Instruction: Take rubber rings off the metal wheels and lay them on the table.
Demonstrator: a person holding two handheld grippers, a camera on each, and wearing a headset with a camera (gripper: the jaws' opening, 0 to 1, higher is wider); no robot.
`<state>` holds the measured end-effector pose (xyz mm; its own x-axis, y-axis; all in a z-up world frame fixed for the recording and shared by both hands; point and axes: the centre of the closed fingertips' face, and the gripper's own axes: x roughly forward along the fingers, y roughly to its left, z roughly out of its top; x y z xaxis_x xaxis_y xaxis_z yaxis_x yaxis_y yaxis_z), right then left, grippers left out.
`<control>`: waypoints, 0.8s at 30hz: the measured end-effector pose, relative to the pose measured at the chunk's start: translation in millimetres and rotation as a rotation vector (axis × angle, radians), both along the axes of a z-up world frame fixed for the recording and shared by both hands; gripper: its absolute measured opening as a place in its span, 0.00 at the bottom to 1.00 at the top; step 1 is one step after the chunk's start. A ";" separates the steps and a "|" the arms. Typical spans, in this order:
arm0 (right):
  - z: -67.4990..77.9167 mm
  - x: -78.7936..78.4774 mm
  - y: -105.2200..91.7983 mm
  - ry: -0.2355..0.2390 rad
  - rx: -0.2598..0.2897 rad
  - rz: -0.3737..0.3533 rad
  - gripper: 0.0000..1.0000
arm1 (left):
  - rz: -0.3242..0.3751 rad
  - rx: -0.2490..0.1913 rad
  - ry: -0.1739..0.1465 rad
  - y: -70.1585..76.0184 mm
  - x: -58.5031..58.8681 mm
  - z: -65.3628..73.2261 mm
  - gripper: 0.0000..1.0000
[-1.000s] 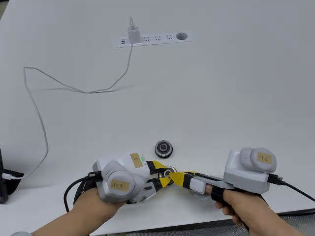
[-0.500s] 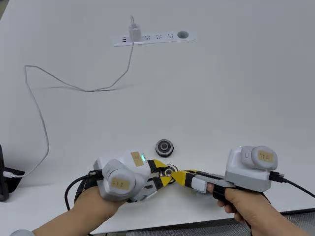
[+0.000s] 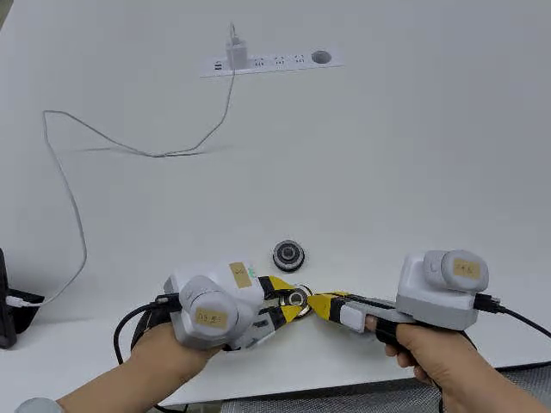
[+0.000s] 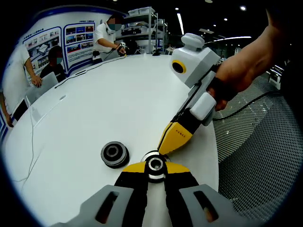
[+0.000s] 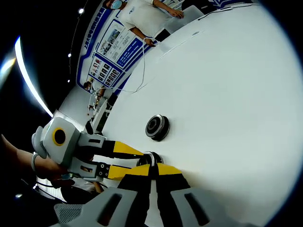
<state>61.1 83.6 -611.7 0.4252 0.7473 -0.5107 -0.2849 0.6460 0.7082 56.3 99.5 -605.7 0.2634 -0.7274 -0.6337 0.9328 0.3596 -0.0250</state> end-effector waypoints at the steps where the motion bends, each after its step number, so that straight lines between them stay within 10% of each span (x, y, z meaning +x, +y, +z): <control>1: -0.2 0.0 -0.2 0.002 0.000 0.001 0.05 | -0.001 0.000 0.000 0.1 0.0 -0.1 0.13; 24: -2.3 -0.1 0.0 0.154 0.072 0.026 0.04 | -0.001 -0.005 0.000 -1.5 -1.4 2.7 0.13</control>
